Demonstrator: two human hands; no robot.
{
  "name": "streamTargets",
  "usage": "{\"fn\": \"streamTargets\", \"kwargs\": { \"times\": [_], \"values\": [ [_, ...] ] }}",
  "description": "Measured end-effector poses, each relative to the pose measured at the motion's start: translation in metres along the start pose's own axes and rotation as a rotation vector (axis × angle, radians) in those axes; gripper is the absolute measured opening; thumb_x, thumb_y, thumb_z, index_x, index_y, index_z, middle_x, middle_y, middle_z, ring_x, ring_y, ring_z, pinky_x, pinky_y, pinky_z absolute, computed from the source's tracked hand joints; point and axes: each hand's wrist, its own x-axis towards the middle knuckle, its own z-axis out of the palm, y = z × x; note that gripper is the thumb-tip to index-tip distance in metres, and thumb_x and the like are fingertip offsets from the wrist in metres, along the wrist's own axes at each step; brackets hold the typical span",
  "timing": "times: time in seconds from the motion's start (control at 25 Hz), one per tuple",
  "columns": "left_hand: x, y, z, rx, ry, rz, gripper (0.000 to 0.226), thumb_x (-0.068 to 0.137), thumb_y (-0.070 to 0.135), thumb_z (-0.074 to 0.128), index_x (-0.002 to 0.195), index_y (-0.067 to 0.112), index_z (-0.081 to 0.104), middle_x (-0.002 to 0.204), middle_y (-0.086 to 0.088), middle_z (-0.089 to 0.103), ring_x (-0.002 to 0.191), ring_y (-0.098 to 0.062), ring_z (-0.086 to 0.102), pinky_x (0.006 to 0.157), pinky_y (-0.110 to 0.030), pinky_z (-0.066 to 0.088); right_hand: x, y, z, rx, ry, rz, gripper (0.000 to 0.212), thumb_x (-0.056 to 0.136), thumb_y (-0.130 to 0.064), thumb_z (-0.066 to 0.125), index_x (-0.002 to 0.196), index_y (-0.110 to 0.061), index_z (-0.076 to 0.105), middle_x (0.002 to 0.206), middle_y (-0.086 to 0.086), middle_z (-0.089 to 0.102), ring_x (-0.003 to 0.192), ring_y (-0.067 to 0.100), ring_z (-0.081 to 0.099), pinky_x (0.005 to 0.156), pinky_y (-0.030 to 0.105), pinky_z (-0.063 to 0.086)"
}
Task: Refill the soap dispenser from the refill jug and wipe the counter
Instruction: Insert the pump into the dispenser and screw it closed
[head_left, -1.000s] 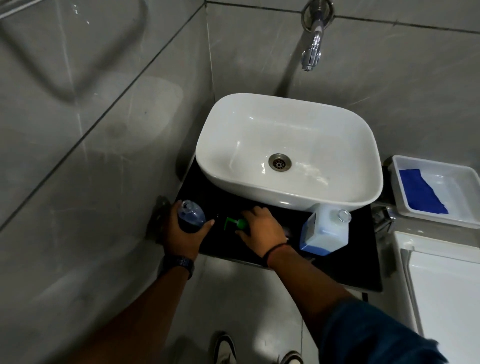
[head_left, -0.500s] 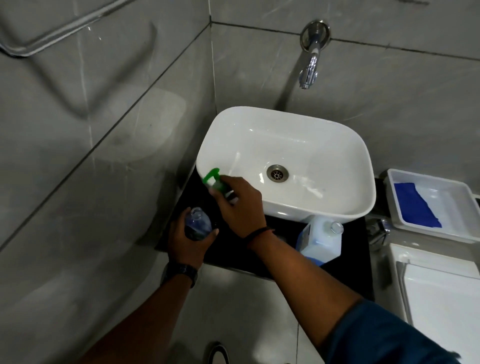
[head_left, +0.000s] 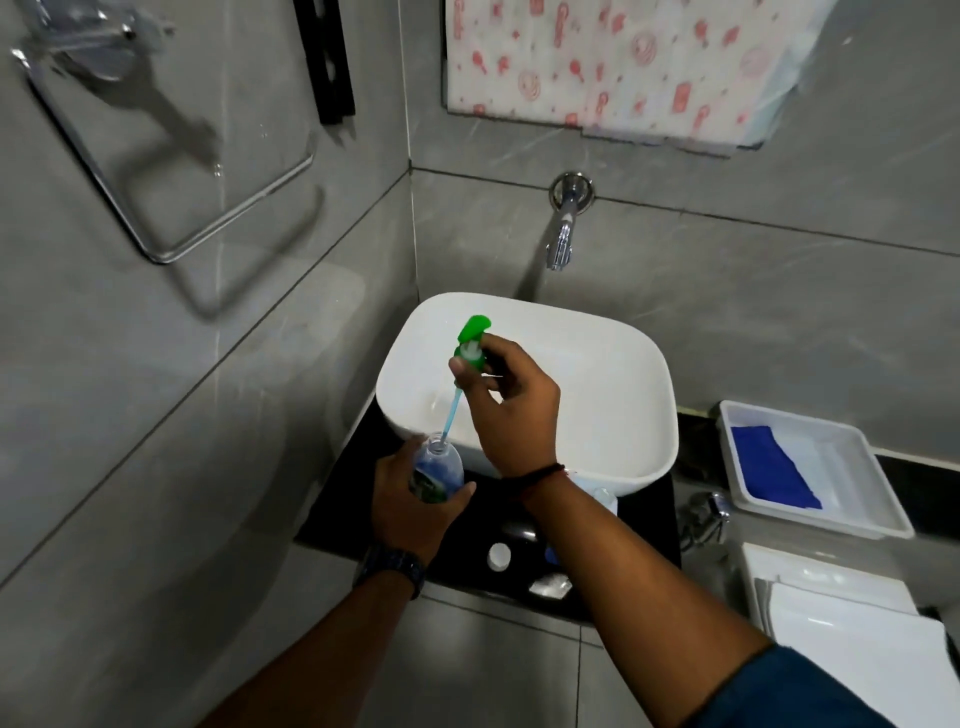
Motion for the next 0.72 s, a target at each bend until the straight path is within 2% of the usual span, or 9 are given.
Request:
{"fn": "streamTargets", "kwargs": {
  "times": [0.12,0.2,0.32,0.44,0.6,0.72],
  "values": [
    [0.001,0.024,0.001,-0.006,-0.032,0.052,0.078,0.049,0.036,0.089,0.116,0.014,0.056,0.106,-0.01,0.064,0.097,-0.024,0.061,0.082,-0.036,0.053,-0.001,0.0,-0.013,-0.055,-0.123,0.05,0.023,0.078,-0.009,0.076,0.097,-0.018,0.067,0.086,-0.019,0.065,0.077,-0.006,0.063,0.067,0.008,0.049],
    [0.002,0.04,0.003,-0.017,-0.018,0.12,0.073,0.05,0.037,0.087,0.113,0.015,0.058,0.104,-0.006,0.066,0.095,-0.021,0.062,0.08,-0.04,0.055,-0.003,0.001,-0.022,-0.101,-0.198,0.089,0.02,0.078,-0.011,0.077,0.094,-0.019,0.068,0.084,-0.023,0.064,0.077,-0.009,0.061,0.067,0.006,0.047],
    [0.001,0.064,0.004,-0.004,-0.014,0.168,0.08,0.049,0.036,0.088,0.119,0.013,0.056,0.109,-0.007,0.065,0.102,-0.025,0.059,0.084,-0.042,0.053,0.0,-0.003,-0.039,-0.136,-0.199,0.112,0.03,0.077,-0.015,0.078,0.086,-0.039,0.062,0.08,-0.026,0.065,0.08,-0.007,0.062,0.072,0.011,0.049],
    [0.0,0.082,0.003,0.095,-0.026,0.174,0.083,0.052,0.036,0.086,0.124,0.014,0.052,0.109,-0.01,0.064,0.1,-0.027,0.058,0.082,-0.044,0.054,0.009,-0.009,-0.054,-0.174,-0.223,0.129,0.032,0.077,-0.02,0.078,0.084,-0.046,0.061,0.082,-0.033,0.066,0.086,-0.006,0.062,0.073,0.012,0.05],
    [-0.004,0.109,0.0,0.046,-0.011,0.148,0.084,0.05,0.035,0.084,0.125,0.018,0.052,0.107,-0.006,0.062,0.099,-0.021,0.057,0.08,-0.038,0.054,0.015,-0.019,-0.068,-0.178,-0.298,0.134,0.029,0.075,-0.016,0.079,0.086,-0.038,0.064,0.087,-0.017,0.07,0.087,0.001,0.065,0.077,0.027,0.053],
    [-0.007,0.126,0.001,-0.036,0.021,0.137,0.085,0.048,0.029,0.087,0.125,0.019,0.053,0.106,-0.004,0.06,0.1,-0.02,0.058,0.084,-0.037,0.053,0.021,-0.031,-0.075,-0.19,-0.281,0.119,0.028,0.071,-0.019,0.083,0.083,-0.035,0.063,0.082,-0.014,0.068,0.081,0.002,0.063,0.072,0.026,0.053]
  ]
}}
